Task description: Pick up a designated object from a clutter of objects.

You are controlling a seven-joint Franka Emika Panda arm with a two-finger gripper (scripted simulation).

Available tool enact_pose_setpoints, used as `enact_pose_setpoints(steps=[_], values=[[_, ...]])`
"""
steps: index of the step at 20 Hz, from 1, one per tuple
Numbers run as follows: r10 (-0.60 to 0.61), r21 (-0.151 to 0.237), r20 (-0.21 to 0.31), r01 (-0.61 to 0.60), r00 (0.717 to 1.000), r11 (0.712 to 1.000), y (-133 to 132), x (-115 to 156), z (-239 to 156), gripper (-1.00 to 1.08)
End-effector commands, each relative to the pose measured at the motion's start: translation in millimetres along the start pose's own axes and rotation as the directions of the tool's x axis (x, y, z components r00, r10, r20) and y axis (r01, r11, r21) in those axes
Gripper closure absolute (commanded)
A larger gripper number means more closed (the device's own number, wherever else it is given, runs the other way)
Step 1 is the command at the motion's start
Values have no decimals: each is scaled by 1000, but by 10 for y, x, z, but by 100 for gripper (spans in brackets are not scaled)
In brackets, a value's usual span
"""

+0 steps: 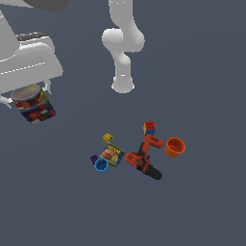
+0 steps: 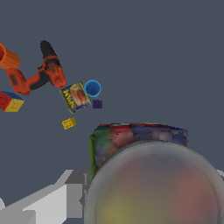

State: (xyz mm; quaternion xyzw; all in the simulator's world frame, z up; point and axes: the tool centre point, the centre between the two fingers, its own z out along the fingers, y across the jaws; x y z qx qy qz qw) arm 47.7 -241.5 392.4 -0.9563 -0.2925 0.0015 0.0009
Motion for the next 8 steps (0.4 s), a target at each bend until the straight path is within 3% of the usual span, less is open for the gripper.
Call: enact_pose_setpoints(steps=[1, 8], values=[[0, -2, -2, 0, 1000, 1000, 33, 19, -71, 108], [0, -2, -2, 0, 1000, 1000, 64, 38, -122, 108]])
